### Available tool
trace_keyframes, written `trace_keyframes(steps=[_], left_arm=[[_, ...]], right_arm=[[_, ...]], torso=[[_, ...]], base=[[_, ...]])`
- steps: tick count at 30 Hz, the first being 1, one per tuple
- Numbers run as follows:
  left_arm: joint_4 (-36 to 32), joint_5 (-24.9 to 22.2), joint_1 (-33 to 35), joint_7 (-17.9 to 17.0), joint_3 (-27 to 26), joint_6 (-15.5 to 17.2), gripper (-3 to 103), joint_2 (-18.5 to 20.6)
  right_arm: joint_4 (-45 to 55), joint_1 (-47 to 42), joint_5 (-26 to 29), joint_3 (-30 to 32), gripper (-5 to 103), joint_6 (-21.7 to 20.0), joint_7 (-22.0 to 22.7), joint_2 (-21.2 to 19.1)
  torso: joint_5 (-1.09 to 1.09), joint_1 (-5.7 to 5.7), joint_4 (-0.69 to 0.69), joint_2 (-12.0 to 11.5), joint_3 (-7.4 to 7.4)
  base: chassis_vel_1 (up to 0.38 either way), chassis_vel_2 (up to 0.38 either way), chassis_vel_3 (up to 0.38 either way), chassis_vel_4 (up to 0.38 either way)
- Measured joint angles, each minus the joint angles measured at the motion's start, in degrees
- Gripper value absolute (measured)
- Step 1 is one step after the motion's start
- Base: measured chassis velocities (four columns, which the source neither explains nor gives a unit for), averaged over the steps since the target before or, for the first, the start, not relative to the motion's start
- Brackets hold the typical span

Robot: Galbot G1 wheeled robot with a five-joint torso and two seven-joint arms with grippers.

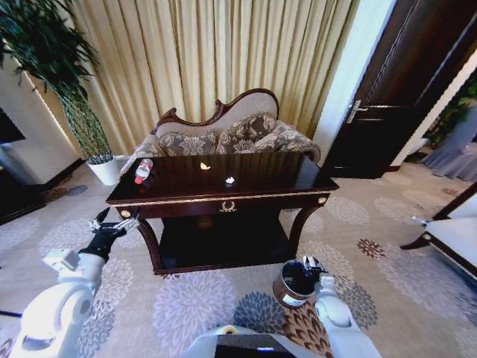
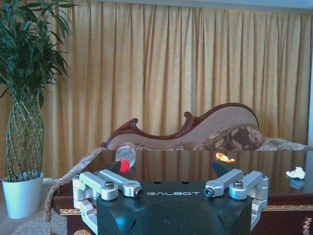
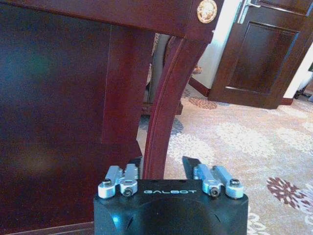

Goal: Move to the front of the table and place the trash on the table into the trash bin.

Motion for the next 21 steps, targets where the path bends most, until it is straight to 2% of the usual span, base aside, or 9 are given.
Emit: trace_keyframes(steps=[6, 9, 10, 11, 13, 14, 17, 21], left_arm=[[-0.2, 0.0, 0.1, -0.1, -0.2, 0.0, 100, 0.2], [-0.2, -0.2, 0.1, -0.8, -0.2, 0.0, 100, 0.6], [-0.2, -0.3, 0.1, -1.2, -0.2, 0.0, 100, 0.7], [-0.2, -0.3, 0.1, -1.2, -0.2, 0.0, 100, 0.7], [-0.3, -0.4, 0.2, -1.9, -0.2, 0.0, 100, 0.9], [-0.3, -0.4, 0.2, -1.9, -0.2, 0.0, 100, 0.9], [-0.4, 0.2, 0.4, -2.0, 0.0, -0.5, 100, 1.0], [-0.6, 0.3, 0.4, -2.0, 0.1, -0.7, 100, 1.0]], right_arm=[[0.1, 0.3, 0.4, -0.1, 69, 1.1, 1.2, -0.1], [6.0, -0.5, 3.3, -0.1, 80, 0.8, 1.8, -1.0], [10.4, -1.2, 5.4, 0.0, 85, -0.5, 1.5, -1.7], [10.4, -1.2, 5.4, 0.0, 85, -0.5, 1.5, -1.7], [22.9, -2.6, 11.6, 0.0, 95, -5.4, 0.2, -4.0], [22.9, -2.6, 11.6, 0.0, 95, -5.4, 0.2, -4.0], [34.5, -2.6, 18.4, -0.8, 100, -10.9, 1.1, -7.1], [39.5, -1.8, 20.4, -1.2, 100, -12.9, 2.8, -9.8]], torso=[[0.01, 0.00, 0.00, 0.0, 0.00], [0.01, 0.00, 0.00, 0.0, 0.00], [0.01, 0.00, 0.00, 0.0, 0.00], [0.01, 0.00, 0.00, 0.0, 0.00], [-0.02, 0.00, 0.00, 0.0, 0.00], [-0.02, 0.00, 0.00, 0.0, 0.00], [-0.02, 0.00, 0.01, 0.0, -0.01], [0.00, 0.00, 0.00, 0.0, -0.01]], base=[[0.000, 0.000, 0.000, 0.000], [0.000, 0.000, 0.000, 0.000], [0.000, 0.000, 0.000, 0.000], [0.000, 0.000, 0.000, 0.000], [0.000, 0.000, 0.000, 0.000], [0.000, 0.000, 0.000, 0.000], [0.000, 0.000, 0.000, 0.000], [0.000, 0.000, 0.000, 0.000]])
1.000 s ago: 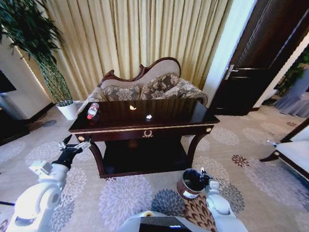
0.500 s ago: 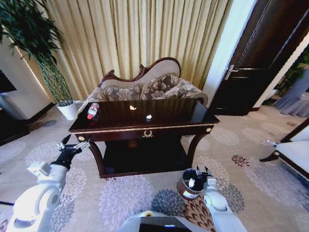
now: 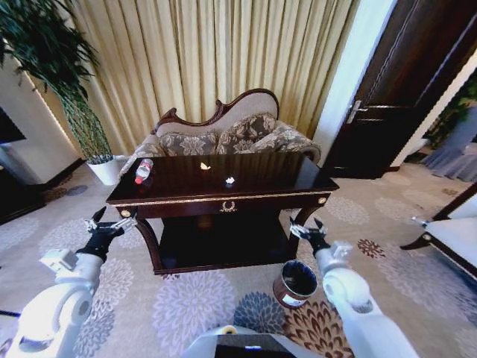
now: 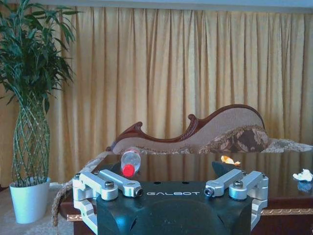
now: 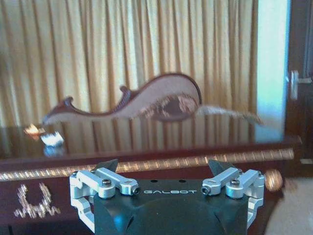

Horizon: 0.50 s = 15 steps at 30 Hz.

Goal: Move to the front of the table and place the trash on the table into the trash bin.

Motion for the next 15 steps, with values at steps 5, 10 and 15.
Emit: trace_keyframes(steps=[5, 10, 15], left_arm=[[-0.4, -0.3, -0.2, -0.4, -0.2, 0.0, 100, 0.1], [-0.6, -0.4, -0.7, -0.5, 0.1, 0.1, 100, -0.4], [-1.0, -0.5, -0.7, -0.5, 0.2, 0.3, 100, -0.3]], right_arm=[[4.2, 0.3, 1.6, 0.6, 100, -1.9, 1.1, -1.9], [5.0, 0.1, 1.4, 1.1, 100, -2.0, -0.4, -1.8], [5.3, -0.8, 0.9, 1.2, 100, -1.6, -2.8, -0.6]], torso=[[0.00, 0.00, 0.00, 0.0, 0.00], [0.00, 0.00, -0.01, 0.0, 0.00], [0.00, 0.00, -0.01, 0.0, 0.00]], base=[[0.000, 0.000, 0.000, 0.000], [0.000, 0.000, 0.000, 0.000], [0.000, 0.000, 0.000, 0.000]])
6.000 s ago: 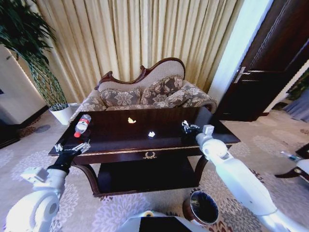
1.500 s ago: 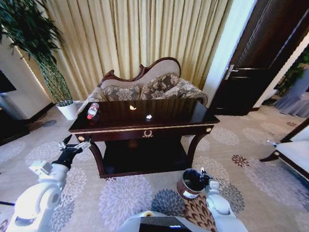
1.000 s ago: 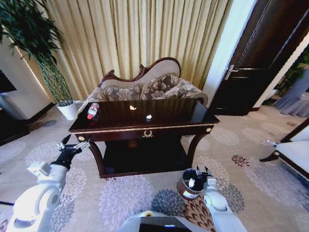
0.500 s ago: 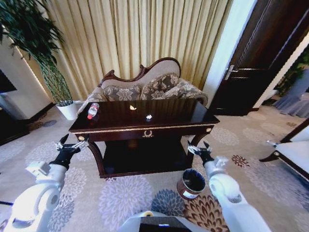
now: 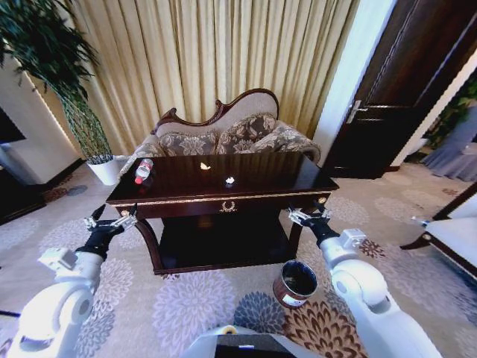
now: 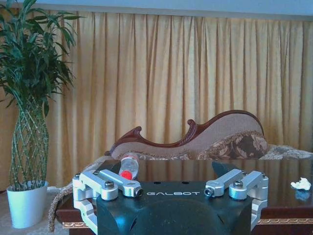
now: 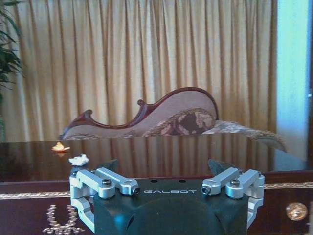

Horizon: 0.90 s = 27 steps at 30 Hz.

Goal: Move to the front of the table and place the trash on the table into the trash bin.

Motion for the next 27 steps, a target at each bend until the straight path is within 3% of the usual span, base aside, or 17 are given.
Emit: trace_keyframes(steps=[27], left_arm=[[0.2, 0.2, 0.5, 1.1, -0.1, -0.2, 100, -0.1]], right_arm=[[-1.6, 0.0, -1.5, -0.3, 100, 0.5, -0.7, -0.4]], torso=[[-0.01, 0.00, 0.00, 0.0, 0.01]], base=[[-0.070, 0.070, 0.071, -0.070]])
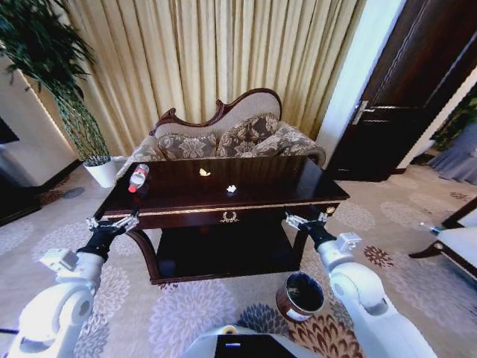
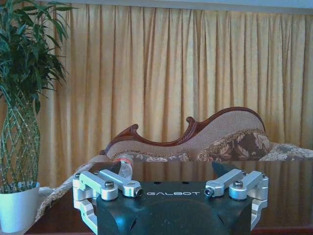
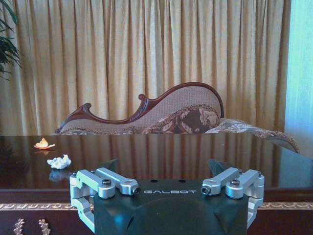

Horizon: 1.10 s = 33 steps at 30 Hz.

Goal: Move to the front of the table and place the trash on the table into the trash bin.

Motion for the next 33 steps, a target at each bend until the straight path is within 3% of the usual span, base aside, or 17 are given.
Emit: trace_keyframes(steps=[24, 33], left_arm=[[-0.5, 0.3, 0.2, 0.1, -0.1, 0.0, 100, -0.2], [-0.6, 0.4, 0.9, -0.1, -1.1, 0.3, 100, -0.8]], right_arm=[[-0.7, 0.6, -0.1, -1.1, 100, 0.4, -1.4, 0.0], [-3.2, 2.7, 2.7, -4.2, 100, 0.5, -3.9, -3.8]], torso=[[0.00, 0.00, -0.01, 0.0, 0.00], [0.00, -0.02, 0.00, 0.0, -0.02]], base=[[-0.087, 0.090, 0.088, -0.094], [-0.011, 0.011, 0.013, -0.013]])
